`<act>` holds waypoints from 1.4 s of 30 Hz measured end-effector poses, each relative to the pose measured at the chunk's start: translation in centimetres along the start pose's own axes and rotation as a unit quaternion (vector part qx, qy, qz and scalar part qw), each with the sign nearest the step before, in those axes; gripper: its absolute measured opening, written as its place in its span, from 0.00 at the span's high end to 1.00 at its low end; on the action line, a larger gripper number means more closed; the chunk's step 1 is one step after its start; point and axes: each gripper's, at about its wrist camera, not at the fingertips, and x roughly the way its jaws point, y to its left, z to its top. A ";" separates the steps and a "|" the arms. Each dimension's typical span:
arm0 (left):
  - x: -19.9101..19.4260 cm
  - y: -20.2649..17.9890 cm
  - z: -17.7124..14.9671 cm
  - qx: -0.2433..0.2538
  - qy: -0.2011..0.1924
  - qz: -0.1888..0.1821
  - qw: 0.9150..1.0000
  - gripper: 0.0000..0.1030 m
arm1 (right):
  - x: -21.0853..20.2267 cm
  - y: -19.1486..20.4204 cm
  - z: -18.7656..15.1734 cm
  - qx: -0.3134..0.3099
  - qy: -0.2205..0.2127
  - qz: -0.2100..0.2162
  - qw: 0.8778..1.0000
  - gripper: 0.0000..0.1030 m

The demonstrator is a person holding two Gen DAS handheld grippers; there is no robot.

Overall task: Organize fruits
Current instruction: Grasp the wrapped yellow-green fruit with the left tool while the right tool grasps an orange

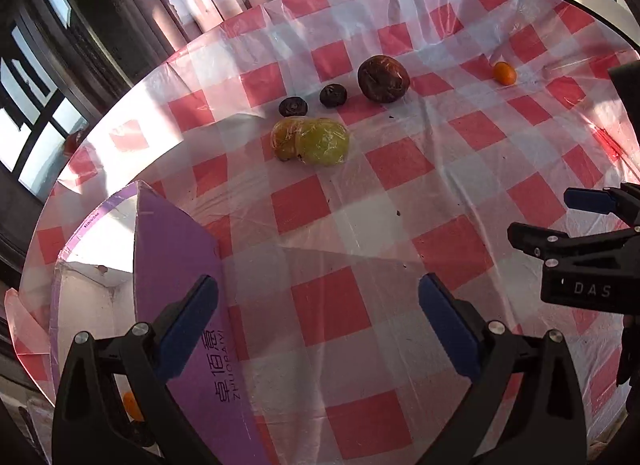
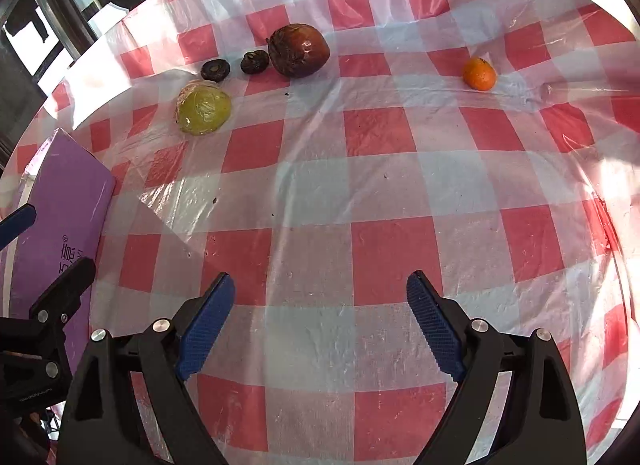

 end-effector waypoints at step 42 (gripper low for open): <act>15.1 3.8 9.4 -0.321 0.088 0.014 0.943 0.01 | 8.7 -11.7 16.6 0.027 -0.108 -0.095 0.989 0.29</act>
